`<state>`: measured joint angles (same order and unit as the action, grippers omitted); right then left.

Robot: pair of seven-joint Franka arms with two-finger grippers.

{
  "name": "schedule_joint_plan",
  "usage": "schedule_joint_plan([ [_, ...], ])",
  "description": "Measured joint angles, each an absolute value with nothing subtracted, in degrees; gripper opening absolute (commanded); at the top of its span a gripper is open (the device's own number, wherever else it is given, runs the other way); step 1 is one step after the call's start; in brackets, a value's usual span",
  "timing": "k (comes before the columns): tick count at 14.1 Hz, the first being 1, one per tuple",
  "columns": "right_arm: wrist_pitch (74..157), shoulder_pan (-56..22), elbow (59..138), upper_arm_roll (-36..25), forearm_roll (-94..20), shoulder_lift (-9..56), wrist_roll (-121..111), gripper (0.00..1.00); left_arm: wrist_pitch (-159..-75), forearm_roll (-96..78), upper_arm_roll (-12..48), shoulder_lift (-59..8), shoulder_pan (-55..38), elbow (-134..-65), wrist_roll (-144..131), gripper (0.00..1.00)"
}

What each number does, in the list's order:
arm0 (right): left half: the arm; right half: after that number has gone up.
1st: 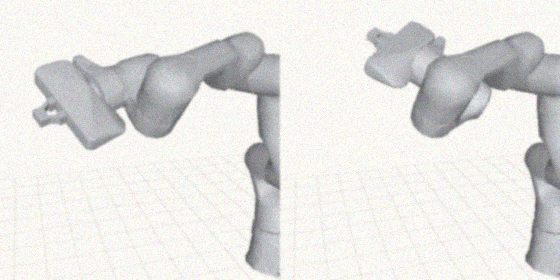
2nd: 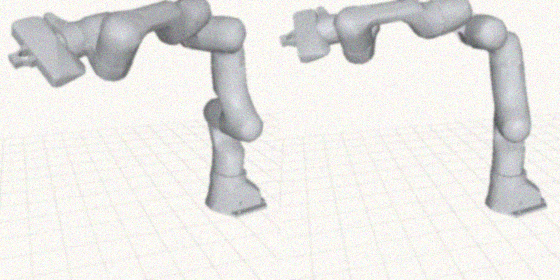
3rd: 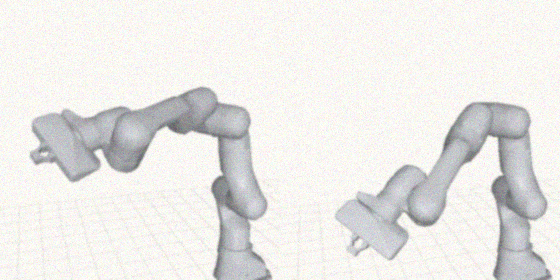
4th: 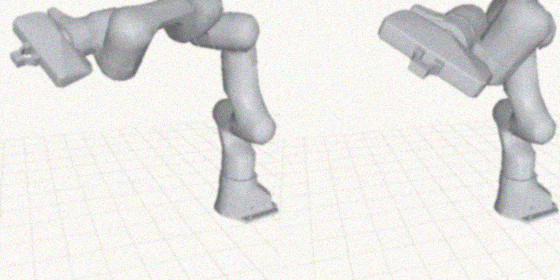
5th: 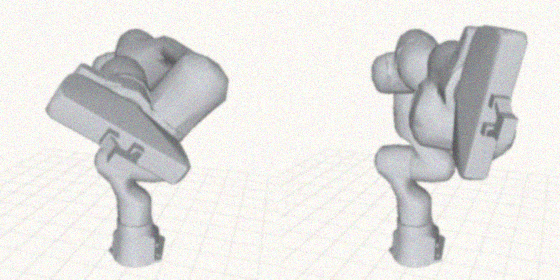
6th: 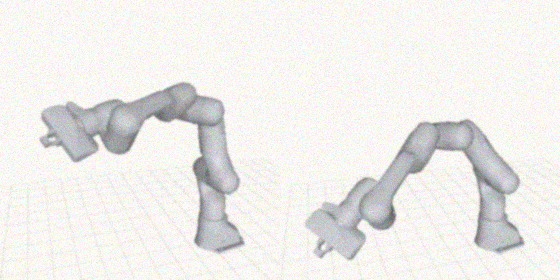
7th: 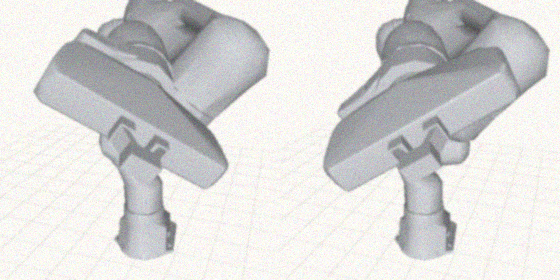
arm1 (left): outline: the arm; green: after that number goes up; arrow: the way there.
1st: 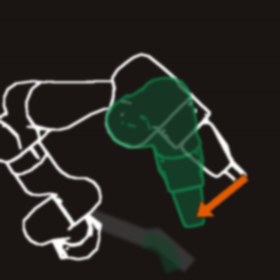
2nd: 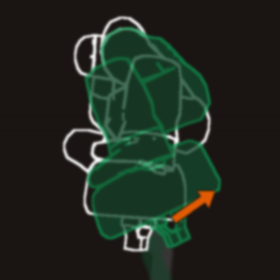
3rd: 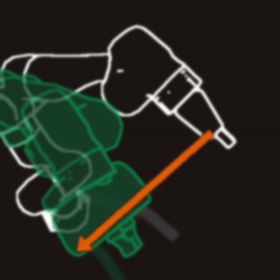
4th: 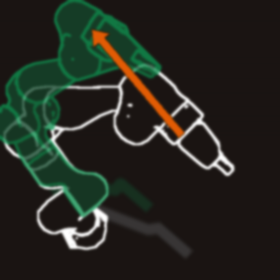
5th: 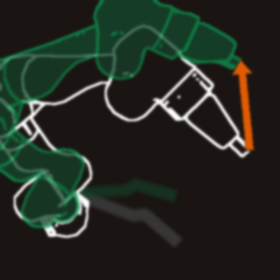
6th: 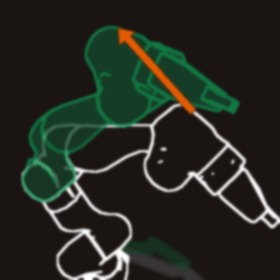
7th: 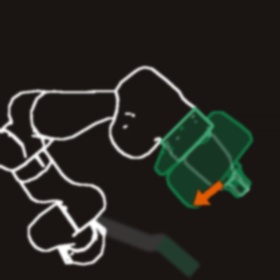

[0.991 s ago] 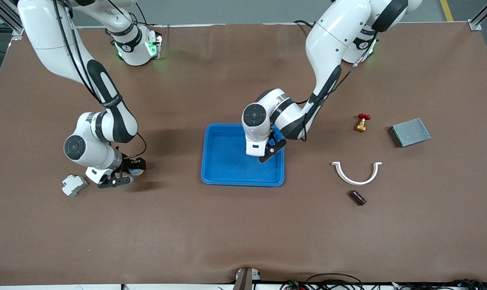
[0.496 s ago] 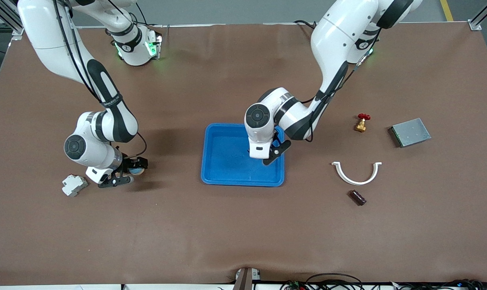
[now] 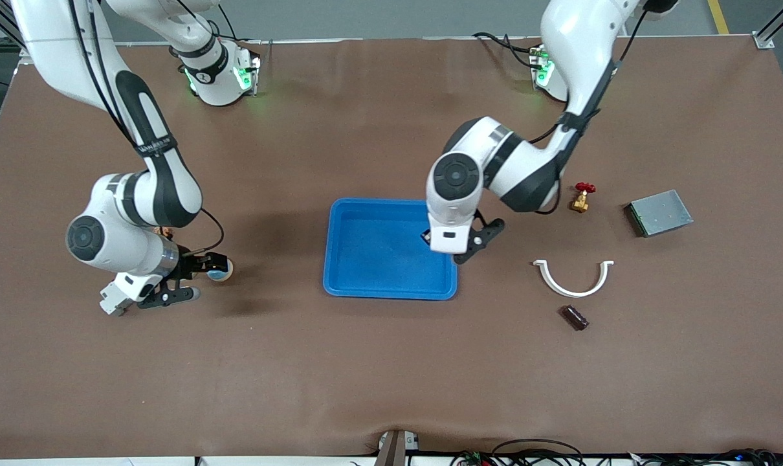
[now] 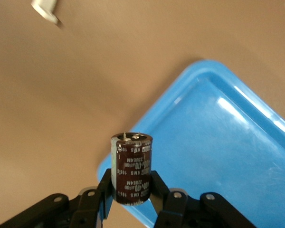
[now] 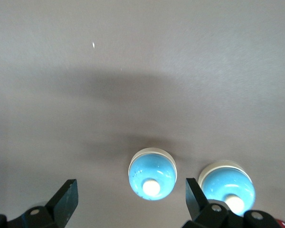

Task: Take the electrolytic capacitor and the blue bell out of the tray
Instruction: 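Carry the capacitor toward the arch while the right gripper returns to rest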

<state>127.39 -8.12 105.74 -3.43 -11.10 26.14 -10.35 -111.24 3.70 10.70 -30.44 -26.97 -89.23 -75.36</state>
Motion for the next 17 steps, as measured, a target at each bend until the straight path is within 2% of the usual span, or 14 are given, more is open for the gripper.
schedule_joint_plan([
  [6,125.9,-5.0,102.8,-4.7,-11.1,23.8,-9.8,1.00,-111.0,2.0,10.8,-19.2,-19.7,-102.6,-59.7,0.00],
  [11,112.9,-1.8,98.0,-6.3,-9.5,17.4,-13.1,1.00,-111.6,2.0,10.8,-13.4,-11.1,-111.1,-43.6,0.00],
  [17,106.1,0.1,97.1,-7.2,-7.4,11.1,-13.3,1.00,-118.7,2.0,10.7,-10.0,-1.1,-120.0,-26.5,0.00],
])
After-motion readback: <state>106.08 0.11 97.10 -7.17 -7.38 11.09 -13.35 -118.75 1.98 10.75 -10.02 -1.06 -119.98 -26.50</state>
